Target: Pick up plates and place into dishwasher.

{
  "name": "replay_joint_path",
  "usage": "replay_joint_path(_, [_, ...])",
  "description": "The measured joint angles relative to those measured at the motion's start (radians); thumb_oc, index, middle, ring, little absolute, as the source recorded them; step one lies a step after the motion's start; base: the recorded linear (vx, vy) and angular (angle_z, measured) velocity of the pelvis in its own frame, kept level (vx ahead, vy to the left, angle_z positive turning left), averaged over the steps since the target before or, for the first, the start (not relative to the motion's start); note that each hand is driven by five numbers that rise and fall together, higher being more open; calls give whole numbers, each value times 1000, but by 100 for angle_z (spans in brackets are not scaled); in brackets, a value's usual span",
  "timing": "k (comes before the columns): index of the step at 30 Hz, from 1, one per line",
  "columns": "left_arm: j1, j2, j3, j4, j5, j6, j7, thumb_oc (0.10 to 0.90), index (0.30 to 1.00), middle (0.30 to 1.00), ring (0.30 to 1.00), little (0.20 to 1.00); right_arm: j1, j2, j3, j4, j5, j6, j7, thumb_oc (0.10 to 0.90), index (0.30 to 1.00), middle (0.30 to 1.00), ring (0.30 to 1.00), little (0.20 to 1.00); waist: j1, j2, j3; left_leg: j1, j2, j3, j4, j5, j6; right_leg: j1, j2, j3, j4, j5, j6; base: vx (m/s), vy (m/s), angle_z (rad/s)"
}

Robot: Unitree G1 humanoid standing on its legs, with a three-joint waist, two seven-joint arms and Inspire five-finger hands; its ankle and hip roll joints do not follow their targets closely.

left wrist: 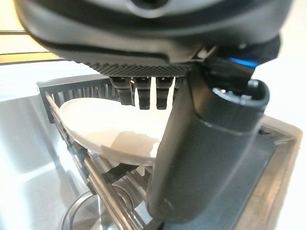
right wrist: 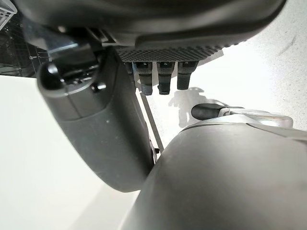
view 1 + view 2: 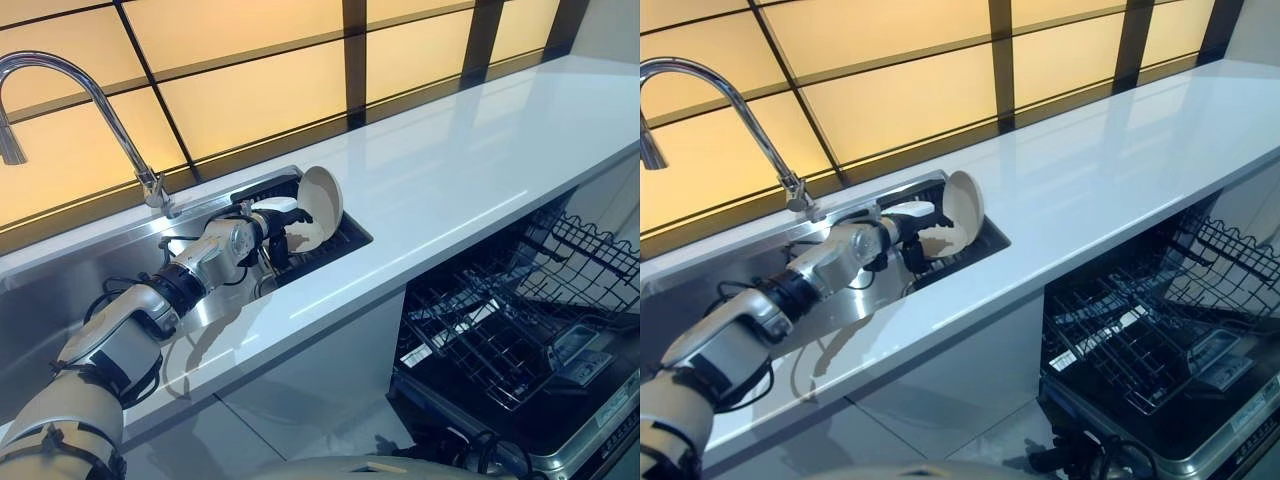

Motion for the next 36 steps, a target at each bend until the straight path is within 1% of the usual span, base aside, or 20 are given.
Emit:
replay_joint_path(6, [25,-2,0,19,38,0,34,800,900,900,900,900,1,-11,0,-2,0,-10,1,800,900,900,900,900,-8,7,2,0,0,1,0,0,0,0,0,1,0,0,0,0,0,0])
replay_joint_path(9, [46,-18,1,59,39,-20,85,800,900,900,900,900,2,-15,-1,-2,0,-16,1,800,900,900,900,900,-11,9,4,0,0,2,0,0,0,-1,1,2,0,-1,1,0,0,0])
replay_joint_path(12, [60,-37,1,90,39,-21,121,800,900,900,900,900,1,-16,-1,-4,0,-17,1,800,900,900,900,900,-16,11,7,0,0,3,0,0,0,-2,1,5,1,-1,1,0,0,0])
replay_joint_path(18, [78,-45,3,96,59,-21,165,800,900,900,900,900,2,-20,-7,-11,0,-22,3,800,900,900,900,900,-21,19,13,-3,0,14,0,-2,-1,-10,2,18,0,0,2,20,17,-6])
replay_joint_path(20, [87,-61,32,98,68,-20,192,800,900,900,900,900,4,-22,-8,-14,0,-32,3,800,900,900,900,900,-22,21,15,-8,0,20,0,-3,-1,-16,3,23,1,1,3,37,17,-7])
replay_joint_path(23, [89,-84,41,124,77,-22,232,800,900,900,900,900,3,-24,-9,-19,0,-40,3,800,900,900,900,900,-28,25,26,-8,0,25,0,-4,1,-17,3,27,2,1,4,21,22,-4])
replay_joint_path(26, [92,-97,46,161,79,-22,280,800,900,900,900,900,1,-28,-12,-32,0,-54,5,800,900,900,900,900,-45,30,48,-8,-1,29,0,-5,2,-18,2,30,3,2,6,28,35,-4])
replay_joint_path(27, [97,-106,49,177,81,-21,309,800,900,900,900,900,1,-29,-25,-40,0,-58,6,800,900,900,900,900,-49,36,60,-7,-1,34,0,-6,2,-20,3,35,4,3,7,14,24,-7])
replay_joint_path(32, [100,-117,49,196,107,-27,371,800,900,900,900,900,0,-34,-43,-56,0,-67,17,800,900,900,900,900,-55,43,87,-12,-2,56,0,-10,2,-33,5,54,4,8,5,4,35,-13])
replay_joint_path(36, [100,-117,50,215,117,-45,416,800,900,900,900,900,0,-38,-45,-57,-1,-79,20,800,900,900,900,900,-58,47,93,-13,-3,58,0,-12,4,-34,3,56,4,6,10,-8,40,0])
